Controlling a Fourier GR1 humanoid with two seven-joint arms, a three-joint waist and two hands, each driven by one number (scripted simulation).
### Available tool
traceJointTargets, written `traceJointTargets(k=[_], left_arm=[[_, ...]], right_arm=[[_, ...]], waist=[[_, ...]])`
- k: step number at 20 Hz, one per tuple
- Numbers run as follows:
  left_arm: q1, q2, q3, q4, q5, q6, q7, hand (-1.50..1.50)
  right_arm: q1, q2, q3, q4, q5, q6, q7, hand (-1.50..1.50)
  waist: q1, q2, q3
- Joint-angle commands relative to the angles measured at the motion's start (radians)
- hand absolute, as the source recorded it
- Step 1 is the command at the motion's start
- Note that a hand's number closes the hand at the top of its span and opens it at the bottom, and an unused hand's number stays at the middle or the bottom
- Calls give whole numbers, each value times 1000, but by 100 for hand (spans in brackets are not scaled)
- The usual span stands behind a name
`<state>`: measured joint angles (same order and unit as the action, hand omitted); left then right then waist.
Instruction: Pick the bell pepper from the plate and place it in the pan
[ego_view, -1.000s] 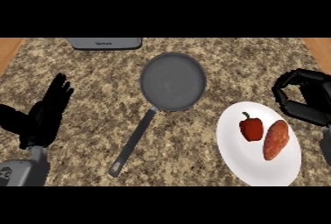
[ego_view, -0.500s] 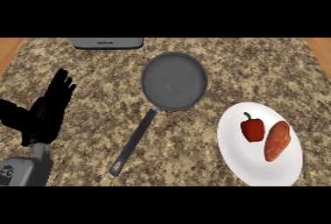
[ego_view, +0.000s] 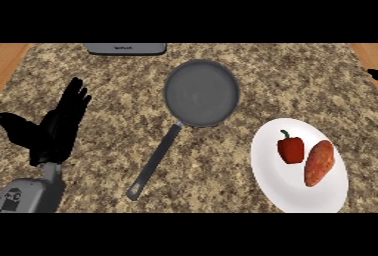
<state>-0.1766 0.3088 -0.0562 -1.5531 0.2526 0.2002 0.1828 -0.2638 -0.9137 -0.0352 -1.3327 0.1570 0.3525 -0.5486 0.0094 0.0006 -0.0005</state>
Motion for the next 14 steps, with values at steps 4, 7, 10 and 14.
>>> traceJointTargets(k=[4,7,10,14], left_arm=[[-19,-15,-2,-2,-19,3,25,0],[58,-7,1,-26,-6,-33,-27,0],[-8,-17,4,1,-12,-16,10,0],[-20,-46,1,11,-51,10,9,0]], right_arm=[[-82,30,159,-86,197,21,179,-150],[-82,15,259,-149,270,85,278,-150],[-124,-28,305,-162,284,230,331,-150],[-136,48,332,-168,353,259,367,-150]], waist=[[0,1,0],[7,-1,-1],[-2,-1,-1],[-5,0,0]])
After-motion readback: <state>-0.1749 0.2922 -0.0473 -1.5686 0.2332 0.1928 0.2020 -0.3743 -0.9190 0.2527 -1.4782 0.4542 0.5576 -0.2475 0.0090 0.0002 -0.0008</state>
